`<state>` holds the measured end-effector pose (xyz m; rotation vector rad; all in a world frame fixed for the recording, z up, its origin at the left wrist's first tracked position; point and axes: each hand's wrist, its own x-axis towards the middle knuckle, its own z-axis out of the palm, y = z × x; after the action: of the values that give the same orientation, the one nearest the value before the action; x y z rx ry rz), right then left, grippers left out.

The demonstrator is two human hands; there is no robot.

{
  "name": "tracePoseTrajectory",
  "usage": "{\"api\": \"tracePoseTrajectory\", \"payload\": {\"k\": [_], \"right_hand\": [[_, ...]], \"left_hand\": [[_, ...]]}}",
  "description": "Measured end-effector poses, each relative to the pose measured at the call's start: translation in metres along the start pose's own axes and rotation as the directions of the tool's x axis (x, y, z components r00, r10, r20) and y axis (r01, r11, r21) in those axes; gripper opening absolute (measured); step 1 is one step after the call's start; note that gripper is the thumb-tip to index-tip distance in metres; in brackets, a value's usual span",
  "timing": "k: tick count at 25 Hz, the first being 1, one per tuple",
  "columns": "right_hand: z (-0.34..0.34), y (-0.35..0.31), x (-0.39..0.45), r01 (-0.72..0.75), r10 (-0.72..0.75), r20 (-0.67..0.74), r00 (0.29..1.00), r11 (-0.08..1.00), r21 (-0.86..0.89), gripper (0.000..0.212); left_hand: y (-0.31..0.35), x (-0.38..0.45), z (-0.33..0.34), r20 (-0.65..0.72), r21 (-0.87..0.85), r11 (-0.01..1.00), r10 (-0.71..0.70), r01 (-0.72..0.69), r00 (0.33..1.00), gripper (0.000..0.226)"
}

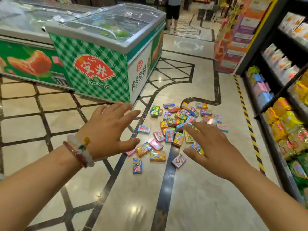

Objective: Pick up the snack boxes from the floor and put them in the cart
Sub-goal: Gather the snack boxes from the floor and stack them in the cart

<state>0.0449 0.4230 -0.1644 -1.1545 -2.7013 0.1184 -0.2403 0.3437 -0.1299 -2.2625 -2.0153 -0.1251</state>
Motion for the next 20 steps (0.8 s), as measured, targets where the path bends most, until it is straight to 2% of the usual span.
{"api": "tracePoseTrajectory", "payload": {"k": [6, 9, 12, 16, 20], "right_hand": [[0.045, 0.051, 0.116, 0.016, -0.018, -0.017, 1.0, 0.993, -0.113, 0.072], [0.078, 0.089, 0.186, 0.04, -0.04, 0.006, 0.999, 0.994, -0.102, 0.073], [0.134, 0.122, 0.246, 0.024, -0.024, 0.011, 1.0, 0.999, -0.043, 0.068], [0.27, 0.165, 0.292, -0.016, 0.005, 0.153, 0.988, 0.997, 0.072, 0.074], [0.445, 0.198, 0.305, -0.098, 0.055, 0.303, 0.951, 0.987, 0.128, 0.072]], "left_hand": [[-0.064, 0.092, 0.059, 0.04, 0.029, 0.998, -0.057, 0.055, 0.998, 0.083], [-0.093, 0.145, 0.096, 0.046, 0.055, 0.995, -0.083, 0.08, 0.996, 0.078], [-0.124, 0.2, 0.156, 0.042, -0.014, 0.996, -0.087, 0.088, 0.995, 0.076], [-0.156, 0.252, 0.293, 0.116, -0.155, 0.974, -0.148, 0.165, 0.982, 0.085], [-0.175, 0.258, 0.48, 0.173, -0.174, 0.955, -0.209, 0.238, 0.963, 0.087]]}}
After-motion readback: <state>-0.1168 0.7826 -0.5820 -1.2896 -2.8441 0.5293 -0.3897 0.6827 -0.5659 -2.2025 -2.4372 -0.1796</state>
